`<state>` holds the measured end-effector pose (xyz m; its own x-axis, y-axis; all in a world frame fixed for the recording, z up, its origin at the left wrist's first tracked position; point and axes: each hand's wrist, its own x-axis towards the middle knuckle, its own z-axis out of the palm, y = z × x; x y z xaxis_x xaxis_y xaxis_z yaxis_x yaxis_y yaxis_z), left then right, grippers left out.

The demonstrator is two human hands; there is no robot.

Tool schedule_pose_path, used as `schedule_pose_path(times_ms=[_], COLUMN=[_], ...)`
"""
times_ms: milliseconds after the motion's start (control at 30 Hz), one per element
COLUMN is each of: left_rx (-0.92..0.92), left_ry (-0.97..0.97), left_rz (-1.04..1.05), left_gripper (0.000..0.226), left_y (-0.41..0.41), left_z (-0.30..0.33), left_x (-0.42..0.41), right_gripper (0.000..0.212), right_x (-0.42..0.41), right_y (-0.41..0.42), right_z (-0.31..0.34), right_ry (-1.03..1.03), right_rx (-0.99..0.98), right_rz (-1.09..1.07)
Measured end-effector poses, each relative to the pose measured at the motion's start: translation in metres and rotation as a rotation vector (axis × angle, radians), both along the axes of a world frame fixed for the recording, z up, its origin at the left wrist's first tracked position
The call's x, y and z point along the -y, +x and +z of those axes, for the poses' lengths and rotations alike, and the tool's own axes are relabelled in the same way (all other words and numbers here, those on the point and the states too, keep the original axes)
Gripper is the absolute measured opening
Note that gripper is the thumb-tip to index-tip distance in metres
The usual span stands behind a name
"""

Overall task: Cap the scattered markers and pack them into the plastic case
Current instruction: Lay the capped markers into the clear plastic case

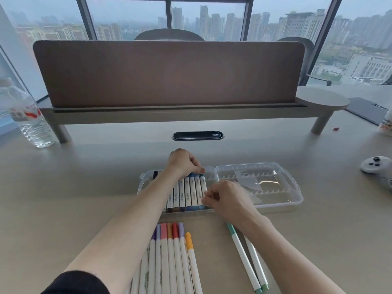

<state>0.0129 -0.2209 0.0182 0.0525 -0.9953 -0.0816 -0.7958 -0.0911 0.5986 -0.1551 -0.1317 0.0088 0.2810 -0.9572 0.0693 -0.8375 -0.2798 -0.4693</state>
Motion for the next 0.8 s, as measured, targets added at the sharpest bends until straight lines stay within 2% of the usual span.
schedule_pose_path(times_ms=[133, 333, 533, 667, 800], left_rx=[0.036, -0.057, -0.016, -0.023, 0.058], left_ry=[-0.015, -0.129, -0.256, -0.194, -0.052], left_rz=[0.013, -0.095, -0.090, -0.167, -0.270], left_gripper=[0.021, 0.011, 0.013, 0.010, 0.016], left_y=[-0.004, 0.011, 0.006, -0.014, -0.034], left_z=[-0.001, -0.005, 0.004, 0.014, 0.019], left_x=[0.000, -0.019, -0.051, -0.079, -0.102], right_gripper=[0.016, 0.016, 0.008, 0.013, 0.012], right_x=[0.002, -0.008, -0.021, -0.032, -0.051], right_y=[-0.001, -0.014, -0.050, -0.079, -0.095], right_z=[0.000, 0.000, 0.003, 0.002, 0.001], right_ry=[0.027, 0.010, -0.074, -0.034, 0.044], right_rx=[0.039, 0.193, 0.264, 0.244, 0.189], right_rz=[-0.008, 0.013, -0.135, -0.171, -0.184])
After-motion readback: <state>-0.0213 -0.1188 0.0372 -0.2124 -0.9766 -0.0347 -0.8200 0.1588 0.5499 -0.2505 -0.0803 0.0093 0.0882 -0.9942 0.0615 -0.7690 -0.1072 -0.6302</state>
